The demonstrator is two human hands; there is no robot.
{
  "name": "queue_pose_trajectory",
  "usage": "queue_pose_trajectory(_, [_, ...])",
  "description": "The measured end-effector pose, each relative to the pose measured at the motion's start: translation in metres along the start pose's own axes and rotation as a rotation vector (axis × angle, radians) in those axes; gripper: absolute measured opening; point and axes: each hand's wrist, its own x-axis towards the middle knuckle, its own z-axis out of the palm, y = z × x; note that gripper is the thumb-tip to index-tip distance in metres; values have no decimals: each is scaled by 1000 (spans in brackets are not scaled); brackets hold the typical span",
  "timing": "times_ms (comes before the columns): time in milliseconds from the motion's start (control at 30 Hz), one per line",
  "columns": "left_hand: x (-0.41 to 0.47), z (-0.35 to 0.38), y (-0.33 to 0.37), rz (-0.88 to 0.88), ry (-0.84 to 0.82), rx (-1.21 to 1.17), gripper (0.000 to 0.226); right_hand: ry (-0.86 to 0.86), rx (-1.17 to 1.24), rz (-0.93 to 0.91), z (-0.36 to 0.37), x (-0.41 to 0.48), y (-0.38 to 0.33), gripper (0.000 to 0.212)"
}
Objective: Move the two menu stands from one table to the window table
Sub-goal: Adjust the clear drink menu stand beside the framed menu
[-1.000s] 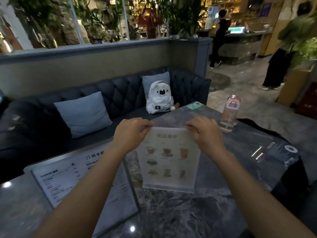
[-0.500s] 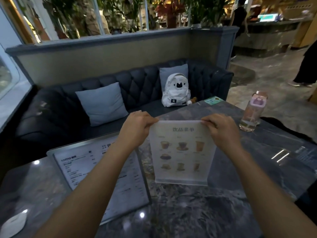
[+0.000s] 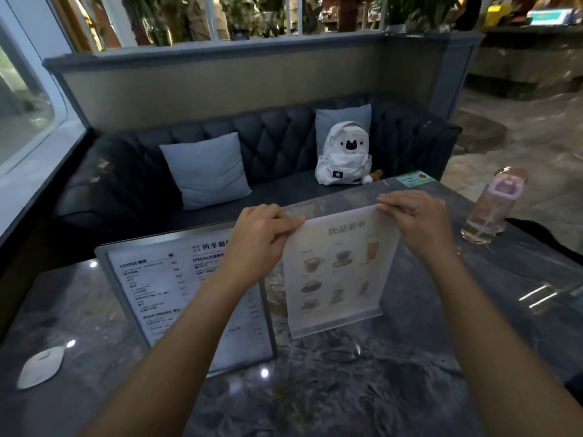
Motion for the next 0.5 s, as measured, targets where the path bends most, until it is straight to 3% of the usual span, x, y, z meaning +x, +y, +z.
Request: queue_pose_trajectory(500, [-8,5,11,-95,52,12,23,-12,5,-72,-6,-2,5,17])
